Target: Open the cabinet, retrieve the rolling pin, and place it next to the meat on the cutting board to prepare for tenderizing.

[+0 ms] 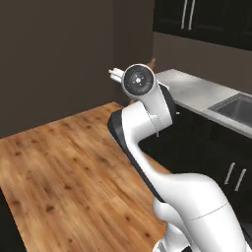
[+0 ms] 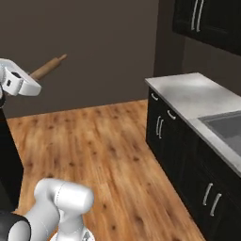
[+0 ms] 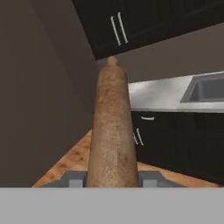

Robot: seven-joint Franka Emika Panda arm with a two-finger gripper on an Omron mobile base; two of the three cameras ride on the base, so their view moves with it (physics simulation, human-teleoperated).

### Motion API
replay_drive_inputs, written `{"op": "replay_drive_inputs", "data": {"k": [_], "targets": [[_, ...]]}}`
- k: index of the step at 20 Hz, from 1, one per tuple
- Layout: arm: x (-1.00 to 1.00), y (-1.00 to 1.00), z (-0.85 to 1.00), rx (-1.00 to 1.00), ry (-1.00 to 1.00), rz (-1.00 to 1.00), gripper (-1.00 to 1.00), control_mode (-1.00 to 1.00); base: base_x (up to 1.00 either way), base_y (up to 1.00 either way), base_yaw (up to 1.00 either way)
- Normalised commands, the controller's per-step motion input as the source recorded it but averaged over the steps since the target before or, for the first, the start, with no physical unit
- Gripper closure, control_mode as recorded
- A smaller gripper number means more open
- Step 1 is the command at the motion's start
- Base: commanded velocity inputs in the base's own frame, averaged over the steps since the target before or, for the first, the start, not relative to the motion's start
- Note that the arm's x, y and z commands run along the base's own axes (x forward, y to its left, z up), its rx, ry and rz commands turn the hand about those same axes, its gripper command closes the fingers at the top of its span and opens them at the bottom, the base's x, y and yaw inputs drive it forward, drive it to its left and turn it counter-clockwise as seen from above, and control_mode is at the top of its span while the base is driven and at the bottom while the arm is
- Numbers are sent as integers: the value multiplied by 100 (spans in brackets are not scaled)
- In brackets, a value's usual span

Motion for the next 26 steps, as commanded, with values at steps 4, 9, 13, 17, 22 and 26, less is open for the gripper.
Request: {"op": "replay_drive_inputs", "data": {"k": [4,9,13,17,22,26], "targets": [[0,0,0,0,0,0,100,100,0,8,48],[0,0,0,0,0,0,100,100,0,10,47],[0,0,0,0,0,0,100,100,0,9,47],[0,0,0,0,0,0,100,100,8,0,48],[0,0,0,0,0,0,100,100,14,0,48],[0,0,0,0,0,0,100,100,30,0,47]]}}
